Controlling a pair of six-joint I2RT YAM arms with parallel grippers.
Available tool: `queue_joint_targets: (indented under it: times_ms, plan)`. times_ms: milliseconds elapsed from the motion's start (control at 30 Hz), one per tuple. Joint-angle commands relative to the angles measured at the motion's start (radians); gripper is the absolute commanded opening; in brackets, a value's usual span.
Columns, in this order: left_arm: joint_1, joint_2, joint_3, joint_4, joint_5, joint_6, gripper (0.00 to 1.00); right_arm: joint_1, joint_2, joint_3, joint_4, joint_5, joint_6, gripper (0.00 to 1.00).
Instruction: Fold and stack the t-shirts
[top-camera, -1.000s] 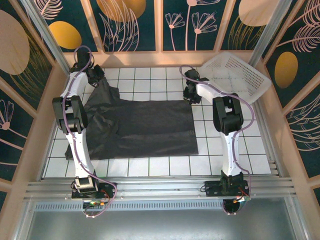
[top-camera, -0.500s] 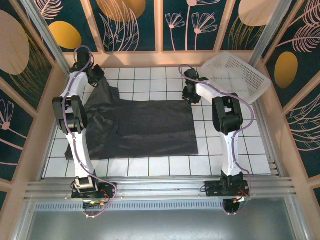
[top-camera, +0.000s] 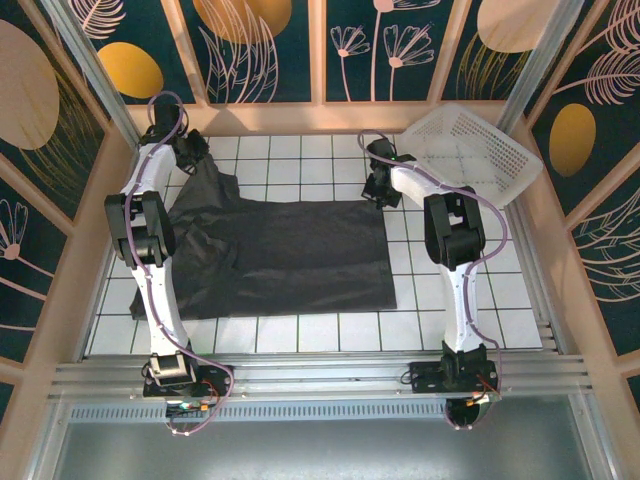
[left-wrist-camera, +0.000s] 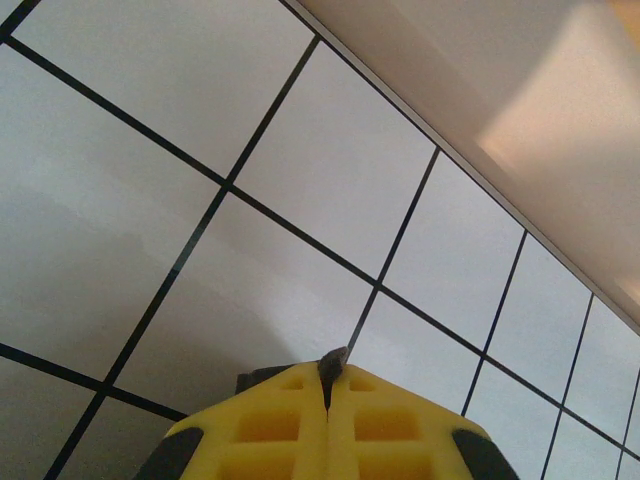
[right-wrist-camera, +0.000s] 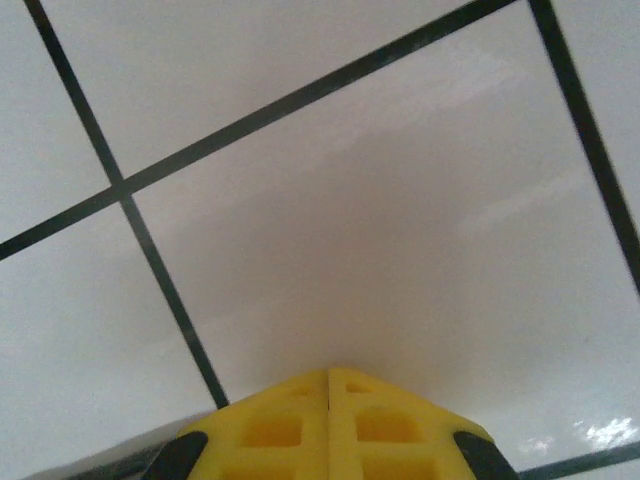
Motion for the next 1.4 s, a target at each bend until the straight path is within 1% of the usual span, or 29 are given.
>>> queue_joint_targets:
  times_ms: [0,167,300,500,633,767,900,1033,1133,1200,1300,1367]
  plan:
    - [-0.005,-0.024,0.0,0.005,-0.004,0.007,0.0,0.012,0.013,0.022,-0.051,0.029,0.01,0.0]
    - [-0.005,-0.023,0.007,0.009,0.008,-0.001,0.0,-0.006,-0.014,0.019,-0.031,0.054,0.0,0.0]
    - [-0.005,-0.003,0.042,0.012,0.054,-0.011,0.0,-0.031,-0.025,0.041,-0.025,0.081,-0.021,0.0]
    - [-0.015,0.009,0.089,0.017,0.076,-0.001,0.0,-0.06,-0.026,0.079,-0.014,0.069,-0.057,0.0]
    - [-0.015,-0.014,0.052,0.008,0.054,0.016,0.0,-0.055,-0.025,0.085,-0.014,0.045,-0.06,0.0]
    - [-0.015,-0.09,-0.049,0.03,0.031,0.021,0.0,-0.048,-0.059,0.036,0.013,0.022,-0.063,0.0]
    - [-0.021,-0.245,-0.242,0.086,0.006,0.002,0.0,-0.037,-0.128,-0.042,0.054,-0.002,-0.085,0.0]
    - [-0.031,-0.455,-0.483,0.115,-0.08,-0.018,0.0,-0.026,-0.226,-0.154,0.097,0.004,-0.105,0.0]
    - [-0.031,-0.664,-0.688,0.136,-0.161,-0.054,0.0,-0.022,-0.312,-0.251,0.131,0.001,-0.111,0.0]
    - [-0.03,-0.797,-0.81,0.121,-0.236,-0.088,0.0,-0.018,-0.374,-0.323,0.149,-0.004,-0.111,0.0]
    - [-0.031,-0.94,-0.934,0.039,-0.345,-0.153,0.0,-0.003,-0.453,-0.426,0.156,-0.009,-0.099,0.0]
    - [-0.03,-1.031,-1.013,0.0,-0.393,-0.205,0.0,0.011,-0.5,-0.497,0.158,-0.004,-0.087,0.0]
